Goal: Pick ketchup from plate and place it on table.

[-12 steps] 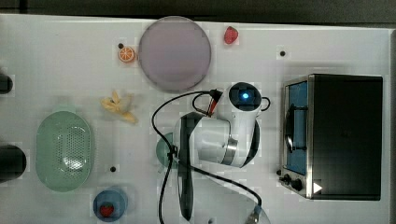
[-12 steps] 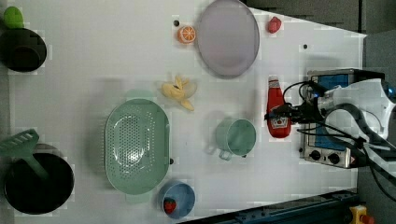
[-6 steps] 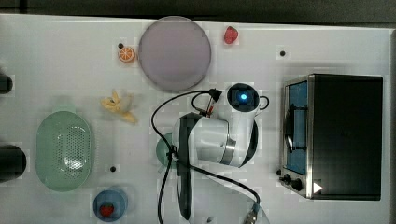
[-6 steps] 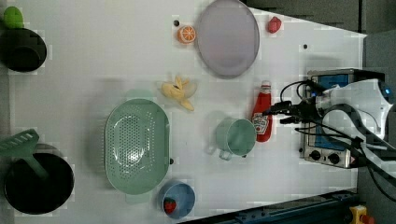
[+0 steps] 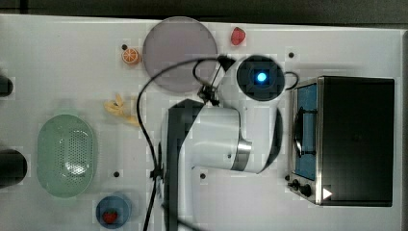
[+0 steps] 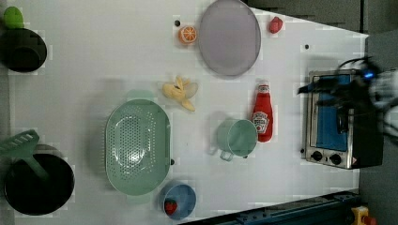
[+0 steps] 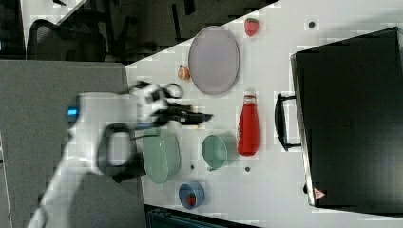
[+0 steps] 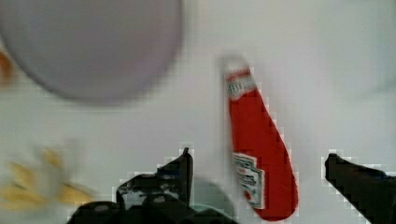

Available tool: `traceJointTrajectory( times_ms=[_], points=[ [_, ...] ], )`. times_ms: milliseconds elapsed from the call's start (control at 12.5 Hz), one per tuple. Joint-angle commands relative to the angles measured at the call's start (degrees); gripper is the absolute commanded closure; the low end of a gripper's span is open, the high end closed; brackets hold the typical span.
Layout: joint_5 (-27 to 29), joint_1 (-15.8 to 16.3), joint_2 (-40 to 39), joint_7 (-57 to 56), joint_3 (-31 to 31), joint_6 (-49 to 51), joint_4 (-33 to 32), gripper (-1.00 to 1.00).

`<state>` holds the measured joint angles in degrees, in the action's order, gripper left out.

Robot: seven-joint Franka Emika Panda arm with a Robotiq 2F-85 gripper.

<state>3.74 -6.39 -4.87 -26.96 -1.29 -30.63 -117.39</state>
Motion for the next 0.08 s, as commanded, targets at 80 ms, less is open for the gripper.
traceJointTrajectory(
  times_ms=[80],
  points=[
    [-0.6, -0.1, 4.7, 17.2, -0.8, 11.3, 8.9, -1.00]
  ],
)
